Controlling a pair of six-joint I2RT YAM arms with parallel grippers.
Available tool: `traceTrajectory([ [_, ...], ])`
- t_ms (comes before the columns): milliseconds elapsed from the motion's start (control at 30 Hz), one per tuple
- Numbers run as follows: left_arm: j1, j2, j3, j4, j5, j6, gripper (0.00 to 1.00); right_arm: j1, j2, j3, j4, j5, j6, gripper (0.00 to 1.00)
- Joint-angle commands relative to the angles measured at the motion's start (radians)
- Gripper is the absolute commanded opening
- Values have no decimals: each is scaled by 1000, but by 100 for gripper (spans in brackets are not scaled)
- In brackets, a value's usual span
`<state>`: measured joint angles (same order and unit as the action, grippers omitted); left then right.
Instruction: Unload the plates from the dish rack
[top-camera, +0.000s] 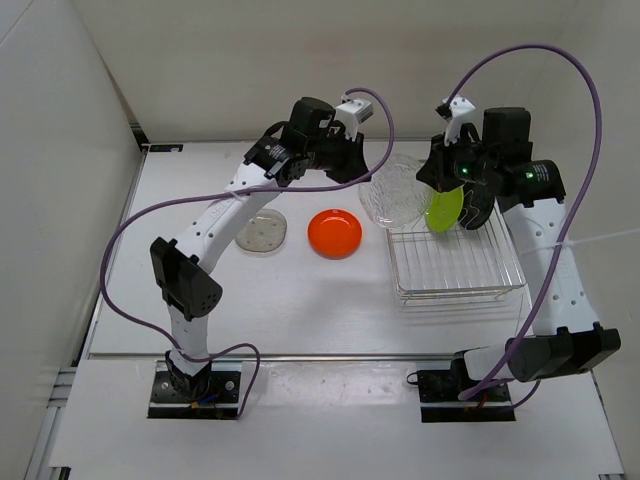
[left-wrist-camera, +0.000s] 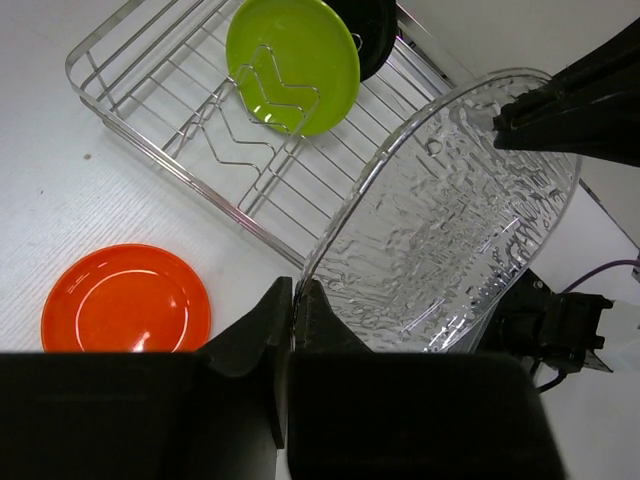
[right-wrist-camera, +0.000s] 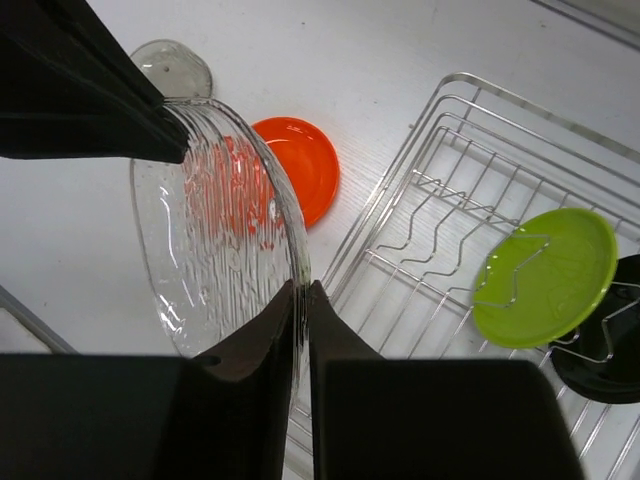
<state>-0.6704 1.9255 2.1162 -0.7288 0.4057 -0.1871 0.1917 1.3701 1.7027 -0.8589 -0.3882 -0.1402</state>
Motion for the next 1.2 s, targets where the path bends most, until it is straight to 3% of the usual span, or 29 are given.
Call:
traceTrajectory([
  [0, 6, -42, -1, 14, -96, 17, 11, 11, -31, -30, 21, -141, 13, 11],
  [33, 6, -42, -1, 14, -114, 29, 11, 11, -31, -40, 21, -141, 13, 30],
  [100, 6, -63, -51, 14, -172, 96, 11, 11, -51, -69, 21, -141, 1, 43],
  [133, 6, -72, -74, 14, -188, 122, 11, 11, -51, -80, 21, -132, 1, 62],
  [200, 21, -115, -157, 14, -179, 208, 11, 11, -74, -93, 30, -118, -9, 82],
  [233, 55, -132, -188, 14, -162, 234, 11, 11, -86, -104, 31, -109, -9, 98],
  [367, 164, -242, -327, 39, -90, 372, 11, -8, -124, -117, 31, -87, -19, 100],
  [600, 340, -261, -306, -133, -77, 657, 11, -40, -239, -236, 40, -9, -71, 100],
  [833, 457, -143, -159, -310, 14, 831, 11, -81, -292, -302, 49, 11, -81, 100],
  [1167, 554, -93, -197, -357, 159, 1084, 11, -100, -302, -311, 49, 20, -90, 100],
])
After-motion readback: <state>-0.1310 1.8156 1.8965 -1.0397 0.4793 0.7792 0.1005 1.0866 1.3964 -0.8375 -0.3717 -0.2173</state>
